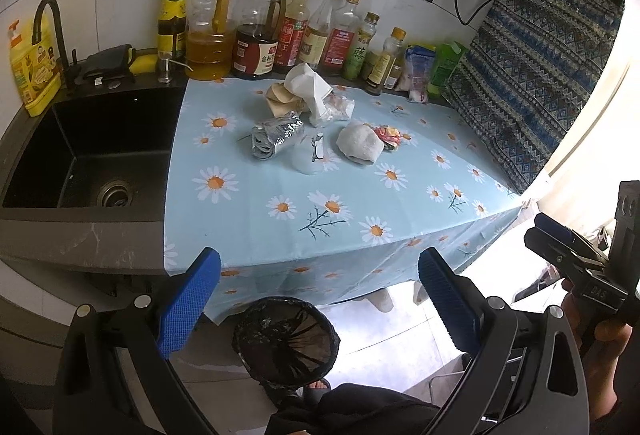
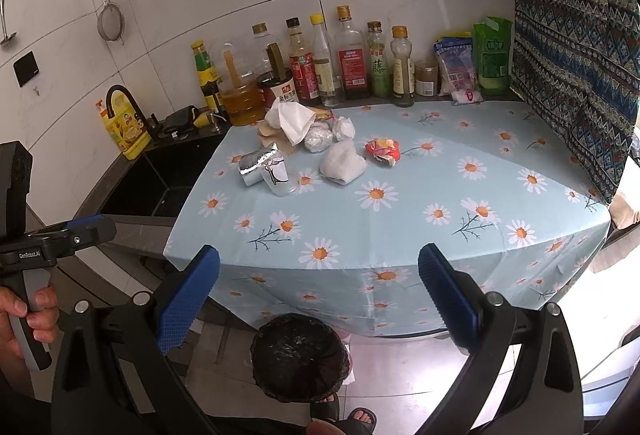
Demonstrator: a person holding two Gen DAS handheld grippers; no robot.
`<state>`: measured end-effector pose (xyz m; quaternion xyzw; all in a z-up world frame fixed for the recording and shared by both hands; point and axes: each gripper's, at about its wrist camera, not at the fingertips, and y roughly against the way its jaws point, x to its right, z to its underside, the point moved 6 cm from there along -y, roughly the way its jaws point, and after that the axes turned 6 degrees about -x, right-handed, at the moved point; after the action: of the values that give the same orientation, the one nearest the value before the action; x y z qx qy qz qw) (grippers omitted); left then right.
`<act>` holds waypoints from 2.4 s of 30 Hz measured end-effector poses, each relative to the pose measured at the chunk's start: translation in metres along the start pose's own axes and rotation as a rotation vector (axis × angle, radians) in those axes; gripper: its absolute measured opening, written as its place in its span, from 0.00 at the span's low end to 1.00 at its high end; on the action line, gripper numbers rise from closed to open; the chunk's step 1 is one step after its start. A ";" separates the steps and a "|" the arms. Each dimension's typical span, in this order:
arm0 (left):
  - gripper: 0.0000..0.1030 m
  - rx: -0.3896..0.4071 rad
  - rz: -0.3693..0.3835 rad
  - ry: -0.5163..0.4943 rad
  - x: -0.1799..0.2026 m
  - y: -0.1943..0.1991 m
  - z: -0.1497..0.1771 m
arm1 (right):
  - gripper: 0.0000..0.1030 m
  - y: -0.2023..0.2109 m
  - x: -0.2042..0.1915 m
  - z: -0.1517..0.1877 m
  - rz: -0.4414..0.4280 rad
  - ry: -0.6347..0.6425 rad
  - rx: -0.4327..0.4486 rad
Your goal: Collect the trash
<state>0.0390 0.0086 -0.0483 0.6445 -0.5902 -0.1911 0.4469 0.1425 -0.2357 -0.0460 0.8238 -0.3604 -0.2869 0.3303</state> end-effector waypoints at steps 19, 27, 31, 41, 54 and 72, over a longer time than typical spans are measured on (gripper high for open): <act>0.93 -0.008 0.006 0.015 -0.006 -0.002 0.001 | 0.95 -0.007 -0.007 -0.005 -0.013 0.017 -0.014; 0.93 -0.012 0.013 0.006 -0.001 -0.002 -0.002 | 0.95 -0.008 -0.011 -0.008 -0.016 0.031 -0.018; 0.93 -0.017 0.014 0.004 -0.002 -0.003 -0.004 | 0.95 -0.008 -0.014 -0.008 -0.017 0.035 -0.023; 0.93 -0.035 0.027 0.009 -0.006 -0.009 -0.007 | 0.95 -0.012 -0.017 -0.015 -0.019 0.023 -0.043; 0.93 -0.057 0.087 0.029 -0.009 -0.028 -0.010 | 0.95 -0.024 -0.010 -0.024 -0.001 0.011 -0.066; 0.93 -0.076 0.055 0.125 -0.009 -0.085 -0.060 | 0.95 -0.112 0.059 -0.087 -0.069 0.001 -0.189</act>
<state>0.1340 0.0297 -0.0871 0.6215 -0.5708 -0.1602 0.5121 0.2835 -0.1942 -0.0907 0.8011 -0.3030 -0.3304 0.3965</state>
